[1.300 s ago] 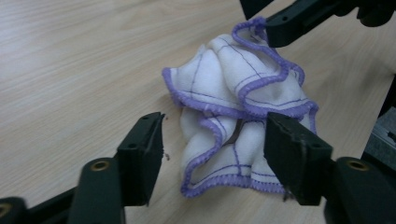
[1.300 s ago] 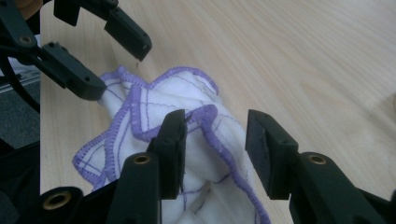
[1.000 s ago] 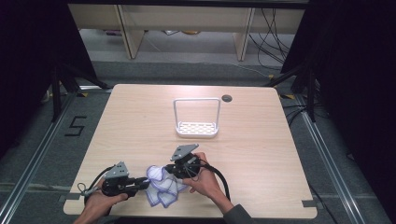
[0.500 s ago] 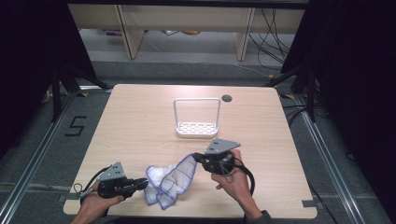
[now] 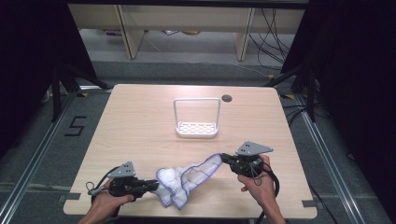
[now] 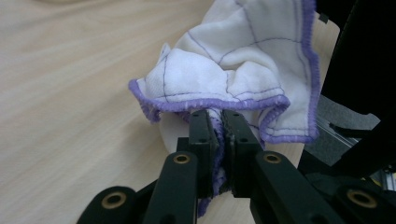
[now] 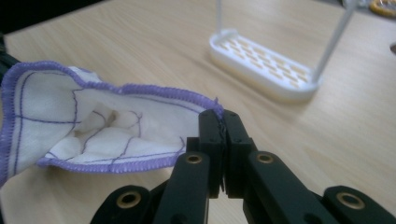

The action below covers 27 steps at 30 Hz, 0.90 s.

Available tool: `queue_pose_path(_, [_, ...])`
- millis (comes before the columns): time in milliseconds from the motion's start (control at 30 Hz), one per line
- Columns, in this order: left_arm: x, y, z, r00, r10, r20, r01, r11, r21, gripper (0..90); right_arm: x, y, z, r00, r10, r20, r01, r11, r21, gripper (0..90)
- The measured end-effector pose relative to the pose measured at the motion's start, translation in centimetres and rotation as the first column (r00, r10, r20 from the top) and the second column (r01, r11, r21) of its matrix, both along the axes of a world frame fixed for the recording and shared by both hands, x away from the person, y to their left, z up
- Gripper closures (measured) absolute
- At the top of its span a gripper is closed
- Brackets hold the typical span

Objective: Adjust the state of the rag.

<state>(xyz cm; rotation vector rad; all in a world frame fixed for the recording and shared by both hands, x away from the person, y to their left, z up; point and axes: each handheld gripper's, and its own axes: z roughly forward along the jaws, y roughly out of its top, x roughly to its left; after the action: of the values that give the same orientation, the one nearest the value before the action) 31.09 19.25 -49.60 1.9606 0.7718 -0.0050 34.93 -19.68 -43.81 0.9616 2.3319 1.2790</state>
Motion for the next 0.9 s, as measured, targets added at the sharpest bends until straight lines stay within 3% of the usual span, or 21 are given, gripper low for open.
queue_pose_path(167, [-0.1, -1.5, -1.0, 0.9978, -0.055, -0.038, 0.057, 0.9966, 0.059, 76.6, 0.7, -0.7, -2.5, 0.9951, -0.058, -0.079, 0.053, 0.996, -0.071, 89.2])
queue_pose_path(233, [-0.3, -1.4, -0.8, 0.9993, -0.031, -0.02, 0.033, 0.996, 0.083, 68.5, 1.1, -1.0, -3.1, 0.9962, -0.047, -0.073, 0.038, 0.992, -0.119, 89.1])
queue_pose_path(267, [-0.3, -1.4, -0.8, 0.9993, -0.031, -0.02, 0.033, 0.996, 0.083, 62.2, 1.1, -1.0, -3.1, 0.9962, -0.047, -0.073, 0.038, 0.992, -0.119, 89.1])
queue_pose_path(300, [-0.5, -1.1, -0.3, 0.9999, 0.008, 0.015, -0.009, 0.995, 0.099, 57.8, 1.1, -1.0, -3.4, 0.9945, -0.053, -0.09, 0.041, 0.99, -0.134, 88.7])
queue_pose_path(367, [-0.9, -1.1, 0.6, 0.998, 0.039, 0.049, -0.043, 0.9948, 0.092, 52.0, 1.1, -0.9, -3.6, 0.993, -0.062, -0.1, 0.047, 0.988, -0.144, 86.1])
queue_pose_path(400, [-1.2, -1.3, 1.1, 0.9969, 0.035, 0.071, -0.041, 0.996, 0.079, 49.6, 1.2, -0.9, -3.6, 0.9934, -0.064, -0.095, 0.049, 0.987, -0.154, 81.2])
queue_pose_path(467, [-1.5, -1.5, 1.5, 0.9965, 0.026, 0.08, -0.032, 0.9966, 0.076, 48.3, 1.2, -0.9, -3.6, 0.9848, -0.112, -0.133, 0.09, 0.983, -0.162, 70.0])
queue_pose_path(500, [-2.1, -2.4, 2.3, 0.9947, -0.013, 0.102, 0.004, 0.9961, 0.088, 47.6, 1.3, -1.0, -3.6, 0.9868, -0.118, -0.111, 0.099, 0.982, -0.163, 64.8])
queue_pose_path(567, [-2.6, -3.7, 2.7, 0.9931, -0.04, 0.11, 0.031, 0.9965, 0.078, 46.3, 1.3, -1.3, -3.3, 0.9829, -0.148, -0.11, 0.132, 0.981, -0.139, 56.5])
queue_pose_path(633, [-2.6, -5.0, 2.9, 0.9886, -0.104, 0.108, 0.094, 0.9911, 0.094, 45.8, 0.9, -1.7, -2.9, 0.98, -0.169, -0.105, 0.156, 0.98, -0.122, 54.0])
queue_pose_path(700, [-2.6, -6.6, 2.9, 0.9874, -0.117, 0.106, 0.108, 0.9903, 0.087, 45.5, 0.7, -2.1, -2.8, 0.98, -0.178, -0.089, 0.168, 0.98, -0.109, 52.5])
queue_pose_path(767, [-2.3, -7.8, 2.8, 0.9813, -0.155, 0.115, 0.141, 0.9831, 0.117, 45.4, 0.2, -2.4, -2.6, 0.9754, -0.194, -0.105, 0.183, 0.978, -0.103, 51.6])
queue_pose_path(867, [-2.3, -9.7, 2.6, 0.9703, -0.19, 0.15, 0.162, 0.97, 0.182, 45.2, -0.4, -2.7, -2.8, 0.9771, -0.188, -0.1, 0.179, 0.98, -0.089, 50.9])
queue_pose_path(900, [-2.4, -10.3, 2.4, 0.9696, -0.197, 0.145, 0.172, 0.9699, 0.172, 46.0, -0.5, -2.7, -2.8, 0.9756, -0.193, -0.104, 0.184, 0.979, -0.09, 50.5])
